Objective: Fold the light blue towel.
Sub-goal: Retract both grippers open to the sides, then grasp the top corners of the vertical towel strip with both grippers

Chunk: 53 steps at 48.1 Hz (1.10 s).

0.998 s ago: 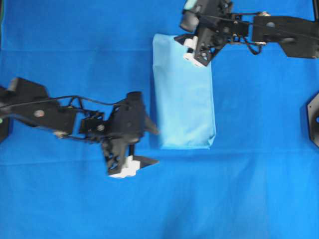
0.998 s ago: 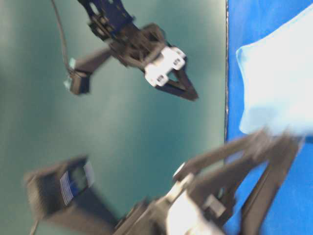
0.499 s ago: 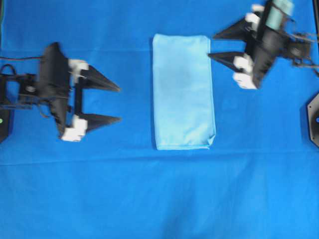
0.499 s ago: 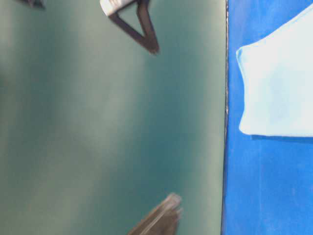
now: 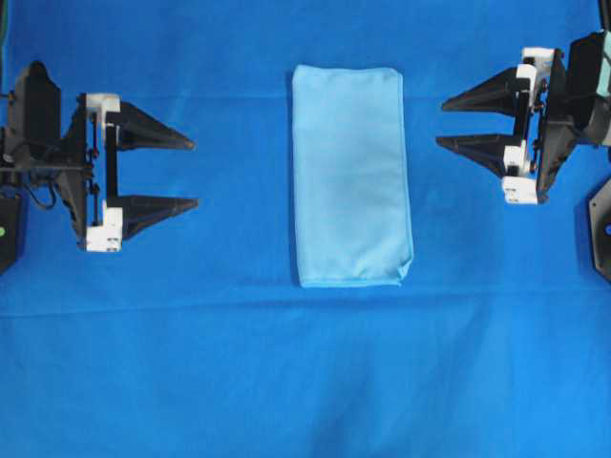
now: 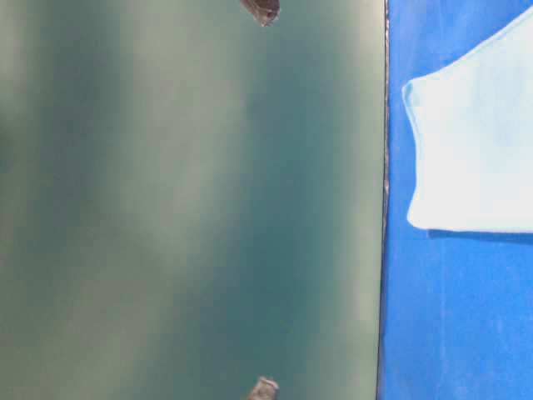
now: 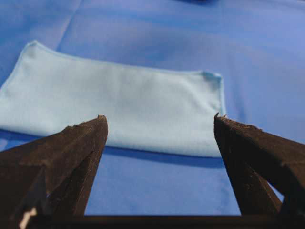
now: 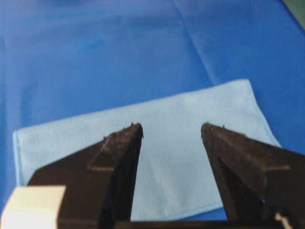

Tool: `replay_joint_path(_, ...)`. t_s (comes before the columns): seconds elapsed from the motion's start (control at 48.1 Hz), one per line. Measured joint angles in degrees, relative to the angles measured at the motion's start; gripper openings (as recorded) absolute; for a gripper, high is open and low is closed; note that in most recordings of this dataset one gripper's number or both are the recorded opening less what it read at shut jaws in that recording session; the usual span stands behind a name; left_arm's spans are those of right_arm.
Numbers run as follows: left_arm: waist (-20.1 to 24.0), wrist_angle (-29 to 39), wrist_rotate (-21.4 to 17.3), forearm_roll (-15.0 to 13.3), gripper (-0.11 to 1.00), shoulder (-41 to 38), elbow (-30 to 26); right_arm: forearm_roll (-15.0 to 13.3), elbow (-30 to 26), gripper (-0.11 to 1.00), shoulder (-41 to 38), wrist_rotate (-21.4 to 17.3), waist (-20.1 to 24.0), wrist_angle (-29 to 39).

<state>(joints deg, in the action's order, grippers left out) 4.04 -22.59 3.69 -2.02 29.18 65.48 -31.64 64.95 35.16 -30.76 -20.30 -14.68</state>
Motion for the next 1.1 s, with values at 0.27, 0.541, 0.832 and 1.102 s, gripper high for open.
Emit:
replay_joint_path(0.27, 0.0, 0.0, 0.0, 0.1, 0.87, -0.6, -0.1, 0.1, 0.0, 0.58, 0.0, 0.0, -0.1, -0.1)
replay_joint_path(0.541, 0.3, -0.6, -0.1, 0.0, 0.87, -2.6, -1.9, 0.4, -0.9, 0.58, -1.8, 0.0, -0.1, 1.8)
replay_joint_path(0.832, 5.8, -0.9, -2.0, 0.1, 0.87, -17.7, -12.5, -0.3, -7.2, 0.58, -13.1, 1.0, -4.5, 8.3)
replay_joint_path(1.102, 13.2, -0.3, -2.0, 0.1, 0.87, -31.6, -21.8, -3.3, -13.1, 0.58, -25.0, 1.1, -10.6, 10.5)
